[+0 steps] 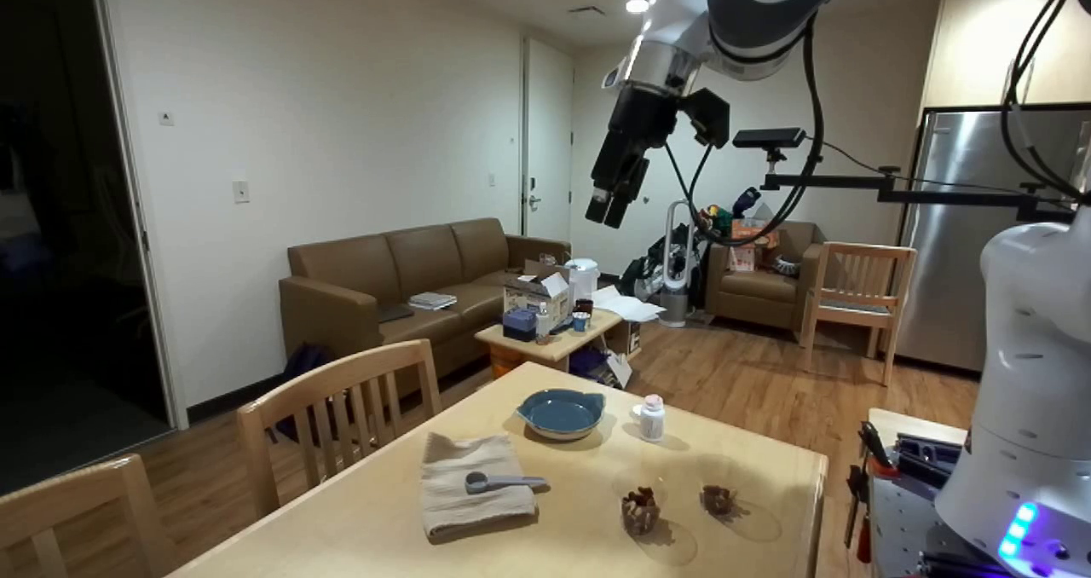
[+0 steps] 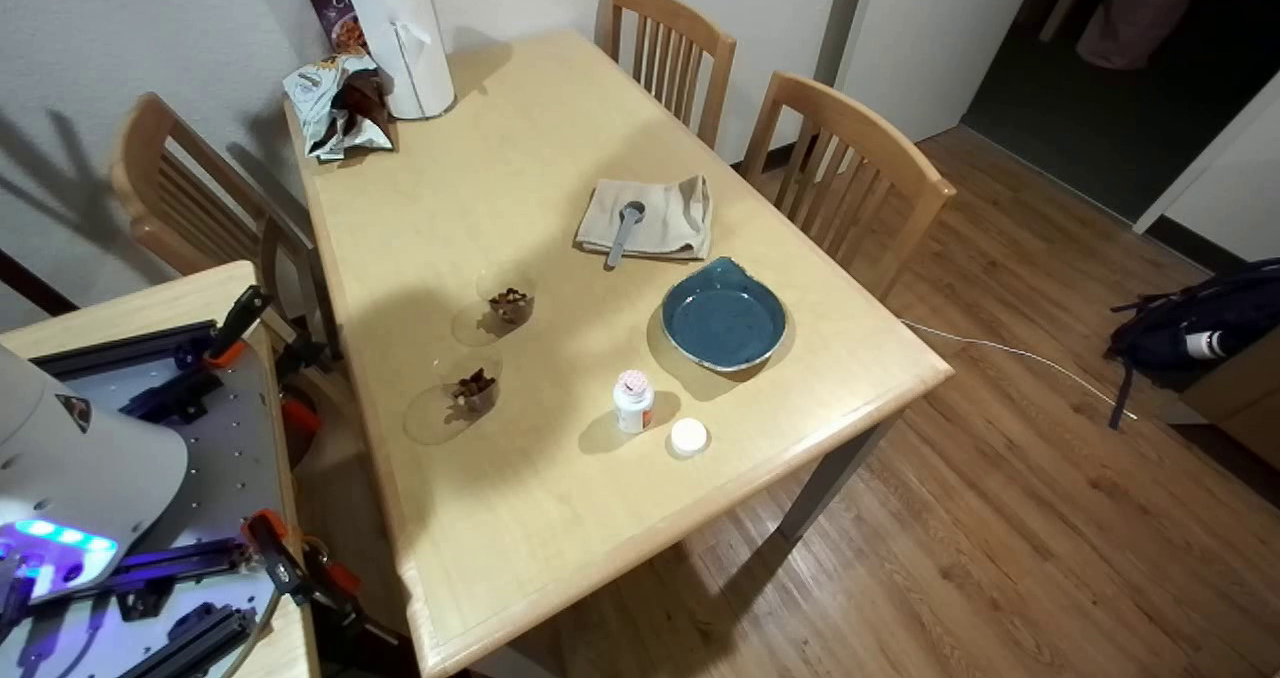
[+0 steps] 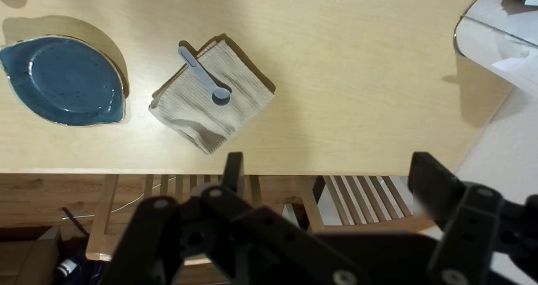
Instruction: Use the towel to wipe the smaller part of the table on the right
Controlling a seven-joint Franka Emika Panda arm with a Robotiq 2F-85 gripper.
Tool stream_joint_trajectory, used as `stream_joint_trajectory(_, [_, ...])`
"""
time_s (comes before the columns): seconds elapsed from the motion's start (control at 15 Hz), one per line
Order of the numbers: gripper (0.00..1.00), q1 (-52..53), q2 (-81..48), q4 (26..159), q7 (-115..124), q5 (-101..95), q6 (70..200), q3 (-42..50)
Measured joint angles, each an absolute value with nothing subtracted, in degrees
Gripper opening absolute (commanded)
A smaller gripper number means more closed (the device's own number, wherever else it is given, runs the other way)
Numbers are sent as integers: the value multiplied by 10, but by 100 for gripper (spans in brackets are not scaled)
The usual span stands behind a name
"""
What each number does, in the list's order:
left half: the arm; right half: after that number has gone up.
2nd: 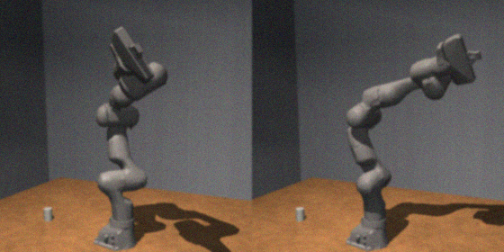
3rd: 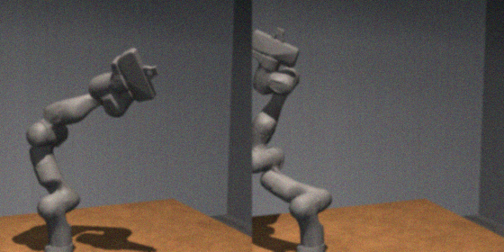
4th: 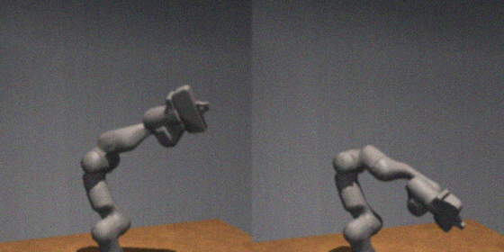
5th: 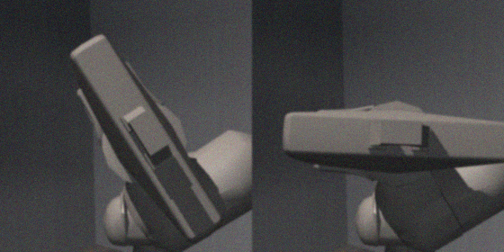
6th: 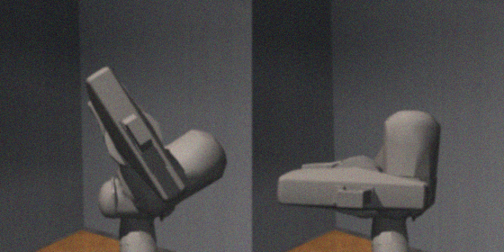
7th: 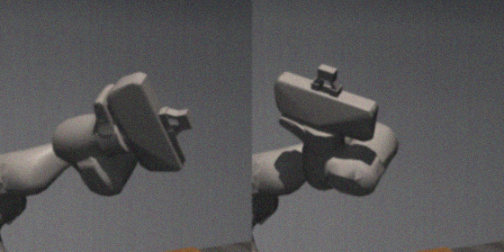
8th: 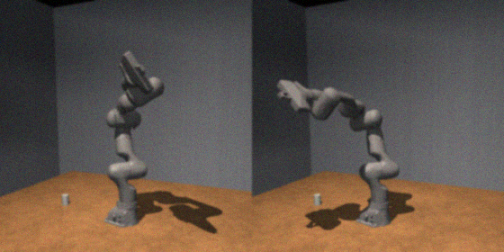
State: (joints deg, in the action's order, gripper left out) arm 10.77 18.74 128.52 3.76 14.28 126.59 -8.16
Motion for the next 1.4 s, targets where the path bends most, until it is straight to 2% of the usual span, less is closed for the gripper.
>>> stream_joint_trajectory(0.53, [100,108,162,1279,11,142,1275,-82])
stream_joint_trajectory(1.4, [100,119,-137,1126,-144,116,1277,-92])
